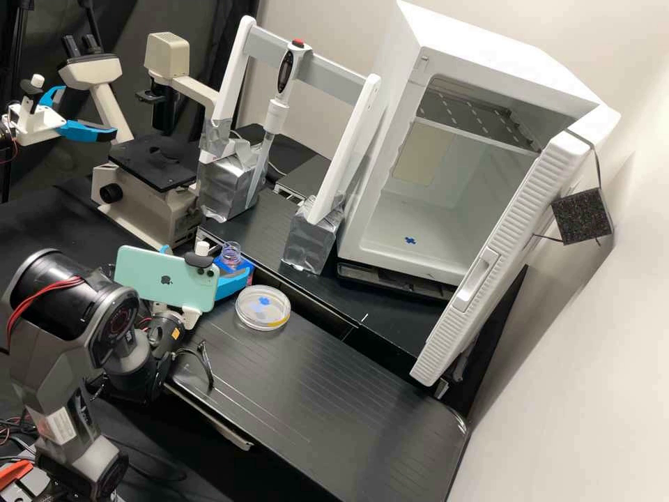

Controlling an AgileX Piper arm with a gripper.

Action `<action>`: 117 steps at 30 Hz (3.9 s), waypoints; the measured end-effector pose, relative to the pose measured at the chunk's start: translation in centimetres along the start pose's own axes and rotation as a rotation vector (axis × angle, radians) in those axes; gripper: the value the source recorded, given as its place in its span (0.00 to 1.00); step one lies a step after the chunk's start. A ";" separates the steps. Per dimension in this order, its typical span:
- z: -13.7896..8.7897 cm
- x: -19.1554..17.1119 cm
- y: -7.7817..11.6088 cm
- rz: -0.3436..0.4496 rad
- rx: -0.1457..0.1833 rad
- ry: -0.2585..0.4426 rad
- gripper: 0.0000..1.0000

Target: Close the bottle

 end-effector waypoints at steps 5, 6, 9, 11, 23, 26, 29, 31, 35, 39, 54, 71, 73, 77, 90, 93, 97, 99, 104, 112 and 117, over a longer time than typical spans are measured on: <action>0.1 0.0 0.1 0.003 0.022 -0.005 0.00; 0.1 0.0 0.1 0.003 0.026 -0.004 0.00; 0.2 -0.1 0.2 0.006 0.038 -0.008 0.00; 0.4 -0.1 0.3 0.010 0.039 -0.013 0.00; 1.1 -0.4 0.9 0.016 0.044 -0.029 0.00; 1.2 -0.4 1.0 0.019 0.050 -0.033 0.00; 1.2 -0.4 1.0 0.019 0.053 -0.033 0.00; 1.2 -0.4 1.0 0.019 0.053 -0.033 0.00; 1.2 -0.4 1.0 0.021 0.056 -0.033 0.00; 1.0 -0.3 0.8 0.015 0.058 -0.026 0.00; 0.9 -0.3 0.7 0.019 0.048 -0.028 0.00; 0.8 -0.7 1.0 0.029 0.040 -0.024 0.00; 0.7 -0.9 1.3 0.040 0.040 -0.012 0.00; 0.1 -1.4 2.2 0.080 0.050 0.019 0.00; -2.9 2.3 4.6 0.161 0.040 0.133 0.00; -3.0 3.3 4.6 0.142 0.037 0.116 0.00; -2.9 4.3 4.7 0.129 0.036 0.083 0.00; -2.7 4.8 4.8 0.135 0.035 0.066 0.00; -2.1 5.8 4.8 0.120 0.048 0.024 0.00; -1.7 6.7 3.9 0.075 0.057 0.002 0.00; -1.4 6.8 3.6 0.060 0.060 -0.012 0.00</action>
